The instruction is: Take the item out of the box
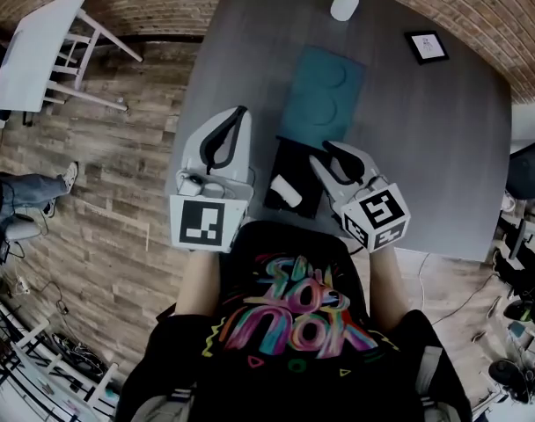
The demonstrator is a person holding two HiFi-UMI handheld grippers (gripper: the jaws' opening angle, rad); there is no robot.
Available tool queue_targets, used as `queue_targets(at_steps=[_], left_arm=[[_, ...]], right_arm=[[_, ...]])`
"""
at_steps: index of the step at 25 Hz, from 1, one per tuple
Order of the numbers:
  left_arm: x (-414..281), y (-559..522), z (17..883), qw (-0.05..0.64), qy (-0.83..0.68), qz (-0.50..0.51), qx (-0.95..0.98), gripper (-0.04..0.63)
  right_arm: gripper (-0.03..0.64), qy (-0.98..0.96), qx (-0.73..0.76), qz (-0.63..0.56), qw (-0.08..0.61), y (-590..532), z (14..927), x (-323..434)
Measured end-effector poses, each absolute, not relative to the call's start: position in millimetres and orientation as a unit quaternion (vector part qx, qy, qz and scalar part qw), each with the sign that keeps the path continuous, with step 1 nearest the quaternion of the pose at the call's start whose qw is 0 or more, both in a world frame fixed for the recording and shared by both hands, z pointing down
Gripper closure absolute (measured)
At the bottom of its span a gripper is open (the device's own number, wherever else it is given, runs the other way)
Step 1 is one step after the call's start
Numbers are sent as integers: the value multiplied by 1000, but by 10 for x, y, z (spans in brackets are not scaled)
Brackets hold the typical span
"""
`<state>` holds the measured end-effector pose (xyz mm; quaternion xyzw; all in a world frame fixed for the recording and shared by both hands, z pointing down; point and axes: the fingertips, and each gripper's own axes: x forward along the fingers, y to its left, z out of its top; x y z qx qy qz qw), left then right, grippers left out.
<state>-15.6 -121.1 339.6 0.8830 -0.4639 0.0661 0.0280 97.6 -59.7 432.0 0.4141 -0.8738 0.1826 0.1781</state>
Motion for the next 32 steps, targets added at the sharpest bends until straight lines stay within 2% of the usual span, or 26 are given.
queue_targets(at_steps=[16,25,32], left_arm=[[-307,-1178,3454,39,-479,67,875,596],[-398,-1197,3485,43,-481,64,873,597],[-508,-1198,3490,44,-487,61,870,596]], right_arm=[[411,-873,351,235,242,-435,4931,629],[328,-866,286,250,325,-199,5343,371],[321,-859,261,255,359,-83,5506,237]])
